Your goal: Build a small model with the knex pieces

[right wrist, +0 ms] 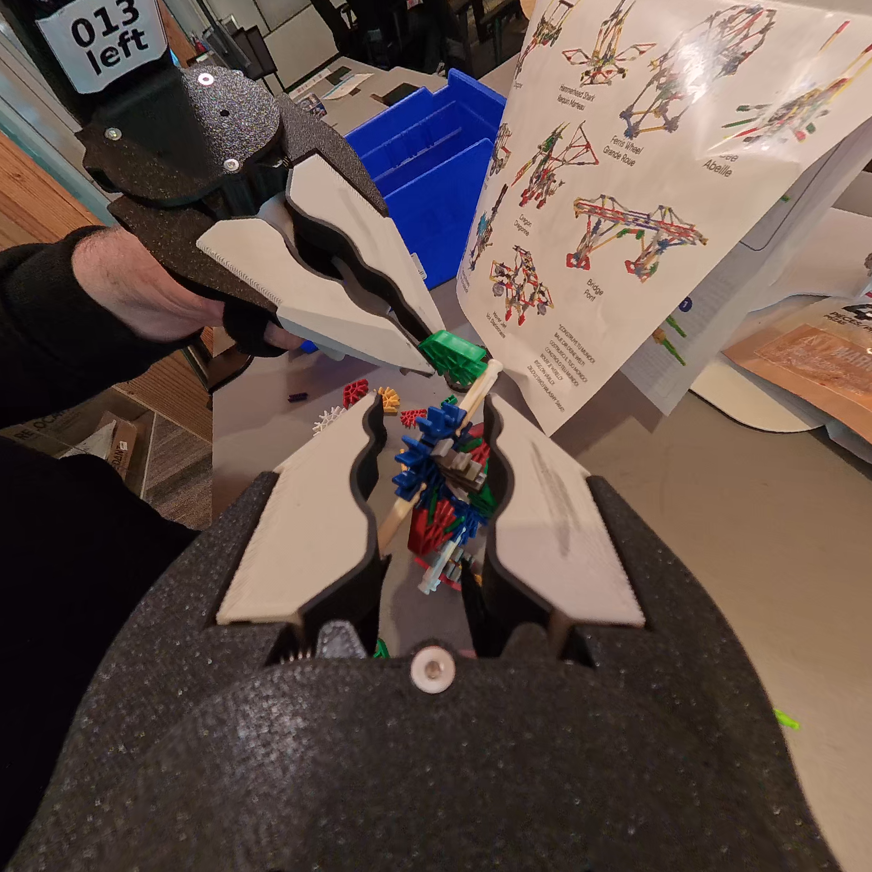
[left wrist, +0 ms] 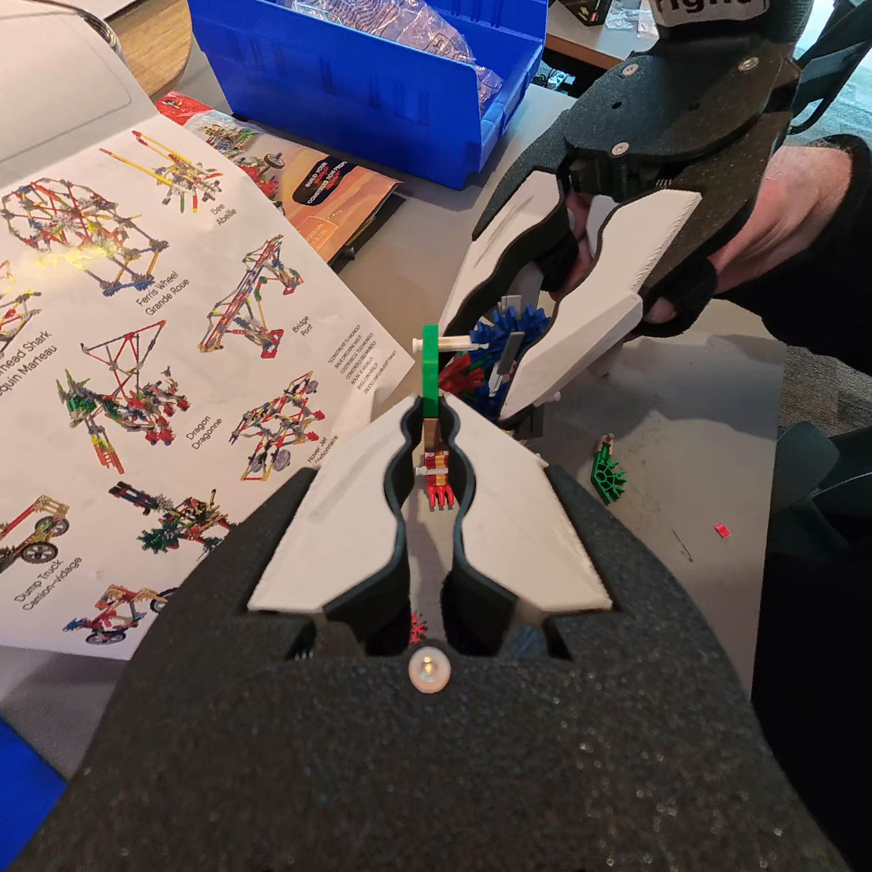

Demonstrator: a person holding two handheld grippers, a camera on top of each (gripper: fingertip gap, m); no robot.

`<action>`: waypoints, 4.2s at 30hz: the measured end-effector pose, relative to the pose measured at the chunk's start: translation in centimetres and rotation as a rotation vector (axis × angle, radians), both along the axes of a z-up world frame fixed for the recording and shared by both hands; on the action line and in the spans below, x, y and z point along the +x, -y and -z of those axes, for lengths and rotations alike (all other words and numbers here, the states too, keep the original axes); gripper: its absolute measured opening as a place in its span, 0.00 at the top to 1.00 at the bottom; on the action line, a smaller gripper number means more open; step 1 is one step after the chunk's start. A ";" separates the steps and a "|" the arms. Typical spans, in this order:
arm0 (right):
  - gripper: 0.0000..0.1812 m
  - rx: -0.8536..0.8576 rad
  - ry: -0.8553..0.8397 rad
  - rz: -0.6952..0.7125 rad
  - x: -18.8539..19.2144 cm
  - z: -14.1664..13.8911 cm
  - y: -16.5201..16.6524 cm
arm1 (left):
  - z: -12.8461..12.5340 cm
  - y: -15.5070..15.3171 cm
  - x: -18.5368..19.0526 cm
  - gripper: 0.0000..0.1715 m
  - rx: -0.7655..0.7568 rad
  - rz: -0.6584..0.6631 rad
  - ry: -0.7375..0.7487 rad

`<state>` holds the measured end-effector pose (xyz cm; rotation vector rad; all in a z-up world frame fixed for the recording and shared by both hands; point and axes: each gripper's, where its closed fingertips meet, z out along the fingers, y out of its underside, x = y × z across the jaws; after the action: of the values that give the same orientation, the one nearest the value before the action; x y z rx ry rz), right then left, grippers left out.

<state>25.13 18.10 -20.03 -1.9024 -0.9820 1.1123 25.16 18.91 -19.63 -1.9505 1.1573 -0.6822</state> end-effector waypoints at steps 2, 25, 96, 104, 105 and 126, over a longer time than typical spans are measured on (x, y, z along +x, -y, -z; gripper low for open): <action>0.77 0.001 -0.001 -0.001 0.0 0.0 0.0 | 0.0 0.0 0.0 0.98 0.001 0.001 0.000; 0.77 0.030 0.002 0.049 0.3 -0.5 -0.4 | 0.3 0.3 -0.9 0.98 -0.002 0.001 -0.009; 0.79 -0.133 -0.147 0.028 1.2 -1.4 -0.8 | 0.3 -0.1 0.1 0.98 -0.306 0.096 -0.022; 0.80 -0.064 -0.097 0.068 1.0 -1.0 -1.0 | 0.6 -0.1 0.4 0.98 -0.212 0.092 -0.084; 0.80 -0.057 -0.089 0.071 1.0 -0.9 -1.0 | 0.6 -0.2 0.4 0.98 -0.201 0.090 -0.090; 0.83 0.109 0.109 0.154 0.9 -0.1 -1.7 | 0.1 -0.8 1.0 0.98 0.067 0.052 -0.235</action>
<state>26.01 19.78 -19.94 -1.9311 -0.9184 0.8575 26.15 19.69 -19.74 -1.9887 1.3590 -0.4425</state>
